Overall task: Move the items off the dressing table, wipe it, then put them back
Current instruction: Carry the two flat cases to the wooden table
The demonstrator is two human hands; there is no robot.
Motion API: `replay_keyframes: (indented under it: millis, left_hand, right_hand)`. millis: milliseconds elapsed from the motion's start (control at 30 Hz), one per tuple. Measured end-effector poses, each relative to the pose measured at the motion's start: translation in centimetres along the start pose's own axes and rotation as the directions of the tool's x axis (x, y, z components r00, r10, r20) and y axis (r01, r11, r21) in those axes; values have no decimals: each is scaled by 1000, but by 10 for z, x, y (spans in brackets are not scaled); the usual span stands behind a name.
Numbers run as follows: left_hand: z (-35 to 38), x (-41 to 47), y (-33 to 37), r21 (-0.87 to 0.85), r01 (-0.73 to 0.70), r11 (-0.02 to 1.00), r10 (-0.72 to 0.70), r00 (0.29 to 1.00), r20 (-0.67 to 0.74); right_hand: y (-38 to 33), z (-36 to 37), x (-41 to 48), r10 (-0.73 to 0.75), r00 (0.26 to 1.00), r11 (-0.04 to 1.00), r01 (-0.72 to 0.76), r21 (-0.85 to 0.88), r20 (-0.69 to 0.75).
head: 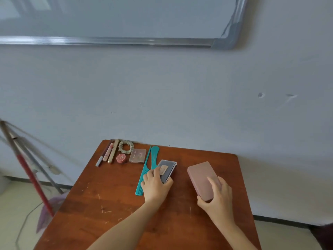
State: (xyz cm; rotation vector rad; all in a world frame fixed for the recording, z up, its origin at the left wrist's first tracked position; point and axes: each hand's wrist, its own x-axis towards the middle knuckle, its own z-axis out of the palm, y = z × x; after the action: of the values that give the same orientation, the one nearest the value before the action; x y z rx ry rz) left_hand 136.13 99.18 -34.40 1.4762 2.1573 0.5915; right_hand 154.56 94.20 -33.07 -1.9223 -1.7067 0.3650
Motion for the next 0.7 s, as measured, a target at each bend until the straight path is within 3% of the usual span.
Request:
replay_keyframes:
  millis: [333, 700]
  left_hand:
    - [24, 50, 30, 195, 87, 977, -74, 994, -75]
    - [37, 64, 34, 277, 157, 948, -141, 987, -78]
  right_hand:
    - [3, 17, 44, -70, 996, 996, 67, 60, 49]
    - [-9, 41, 69, 13, 999, 997, -16, 81, 35]
